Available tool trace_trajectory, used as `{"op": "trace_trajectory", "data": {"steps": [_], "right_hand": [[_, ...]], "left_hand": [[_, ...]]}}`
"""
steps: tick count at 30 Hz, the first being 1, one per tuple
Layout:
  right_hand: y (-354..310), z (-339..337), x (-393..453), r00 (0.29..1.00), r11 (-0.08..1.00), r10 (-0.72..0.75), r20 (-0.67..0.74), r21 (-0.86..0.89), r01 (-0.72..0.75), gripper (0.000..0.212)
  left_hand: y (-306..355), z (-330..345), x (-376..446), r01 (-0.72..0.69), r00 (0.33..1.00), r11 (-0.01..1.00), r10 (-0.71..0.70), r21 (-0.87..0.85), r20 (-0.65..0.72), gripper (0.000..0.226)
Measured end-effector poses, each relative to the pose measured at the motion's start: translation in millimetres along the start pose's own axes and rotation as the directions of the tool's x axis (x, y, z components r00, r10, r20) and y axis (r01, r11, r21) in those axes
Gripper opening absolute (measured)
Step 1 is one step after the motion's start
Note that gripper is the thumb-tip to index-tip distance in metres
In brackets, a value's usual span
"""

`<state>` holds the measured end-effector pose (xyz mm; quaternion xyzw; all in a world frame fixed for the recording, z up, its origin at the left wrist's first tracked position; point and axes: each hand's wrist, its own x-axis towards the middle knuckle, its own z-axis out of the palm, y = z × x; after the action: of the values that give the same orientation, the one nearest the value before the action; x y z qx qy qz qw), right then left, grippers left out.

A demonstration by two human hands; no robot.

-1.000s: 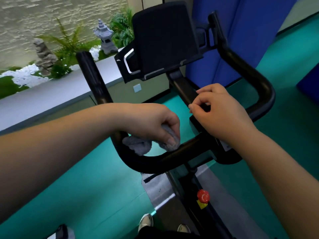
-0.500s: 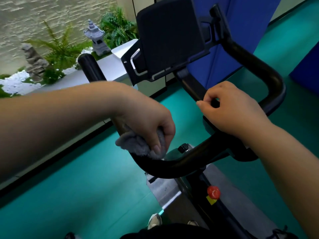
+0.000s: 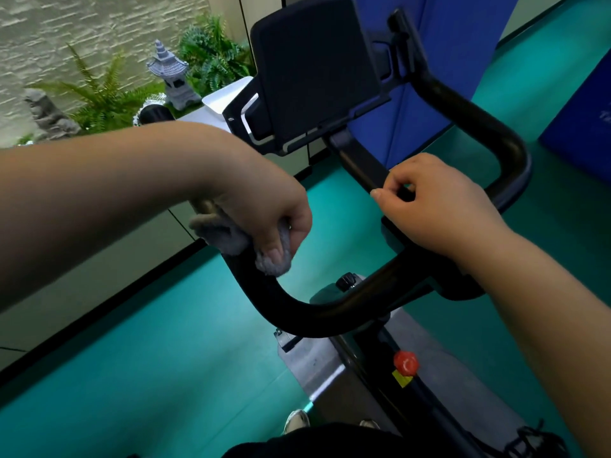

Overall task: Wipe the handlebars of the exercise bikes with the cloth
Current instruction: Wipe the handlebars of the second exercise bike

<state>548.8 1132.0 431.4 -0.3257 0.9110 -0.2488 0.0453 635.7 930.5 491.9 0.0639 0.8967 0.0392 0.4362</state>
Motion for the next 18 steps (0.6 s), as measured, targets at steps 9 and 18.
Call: {"op": "trace_trajectory", "data": {"steps": [9,18], "right_hand": [[2.4,-0.5,-0.4,1.0,1.0,-0.017,0.01,0.0,0.017,0.027],[1.8,-1.6,-1.9,0.999,0.999,-0.048,0.004,-0.015,0.048,0.026]], "left_hand": [[27.5,17.2,-3.2,-0.009,0.996,0.999,0.005,-0.046,-0.085,0.013],[52.4,42.6,-20.0,0.004,0.911,0.964,-0.113,-0.264,-0.397,0.009]]}}
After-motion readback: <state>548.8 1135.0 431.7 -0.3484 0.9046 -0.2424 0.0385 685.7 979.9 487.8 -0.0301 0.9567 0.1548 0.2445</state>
